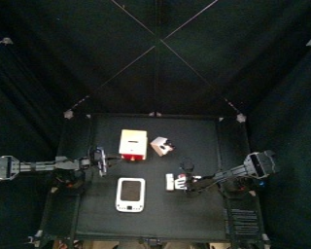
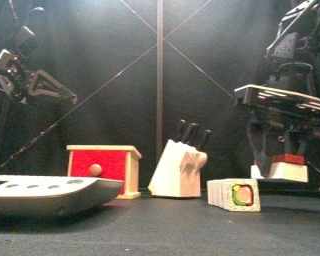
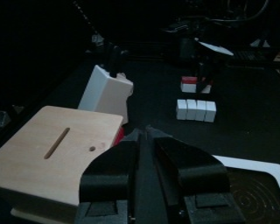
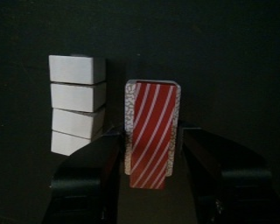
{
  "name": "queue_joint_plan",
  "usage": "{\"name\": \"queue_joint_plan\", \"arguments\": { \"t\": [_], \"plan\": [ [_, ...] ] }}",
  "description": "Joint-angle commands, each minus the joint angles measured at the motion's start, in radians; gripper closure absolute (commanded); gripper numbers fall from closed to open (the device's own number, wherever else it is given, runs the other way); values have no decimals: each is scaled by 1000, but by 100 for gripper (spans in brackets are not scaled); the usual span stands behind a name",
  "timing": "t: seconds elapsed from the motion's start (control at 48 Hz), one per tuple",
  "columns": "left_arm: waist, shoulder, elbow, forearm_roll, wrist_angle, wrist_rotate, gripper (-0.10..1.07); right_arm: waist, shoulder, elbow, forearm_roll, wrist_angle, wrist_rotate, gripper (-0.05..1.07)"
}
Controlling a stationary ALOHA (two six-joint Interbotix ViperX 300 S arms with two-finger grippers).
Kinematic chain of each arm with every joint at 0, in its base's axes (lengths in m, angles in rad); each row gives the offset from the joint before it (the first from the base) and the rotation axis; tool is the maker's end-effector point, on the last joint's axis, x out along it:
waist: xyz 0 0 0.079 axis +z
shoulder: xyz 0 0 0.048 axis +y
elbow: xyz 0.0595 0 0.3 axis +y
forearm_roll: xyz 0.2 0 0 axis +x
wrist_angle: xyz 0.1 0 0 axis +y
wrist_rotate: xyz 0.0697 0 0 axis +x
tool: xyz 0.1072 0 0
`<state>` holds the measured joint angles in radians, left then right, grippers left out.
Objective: Put salmon sushi on stove
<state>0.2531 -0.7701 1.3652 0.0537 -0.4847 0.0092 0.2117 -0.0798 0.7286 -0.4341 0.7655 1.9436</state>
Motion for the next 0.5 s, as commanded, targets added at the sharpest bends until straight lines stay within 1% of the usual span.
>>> {"name": "queue_joint_plan", "arguments": {
  "t": [0.0,0.125,0.229,0.354,0.479],
  "plan": [
    [2,2,-11,-2,-5,0,39,0,-29,-34,-11,0,-3,42],
    [2,2,-11,-2,-5,2,39,3,-37,-75,-67,-21,-3,42],
    [2,2,-11,-2,-5,2,39,2,-17,-127,-133,-106,-2,42],
    [2,2,-12,-2,-3,2,39,-5,46,-209,-222,-250,0,42],
    [2,2,-11,0,-5,2,39,-5,133,-304,-296,-353,-2,42]
  ]
}}
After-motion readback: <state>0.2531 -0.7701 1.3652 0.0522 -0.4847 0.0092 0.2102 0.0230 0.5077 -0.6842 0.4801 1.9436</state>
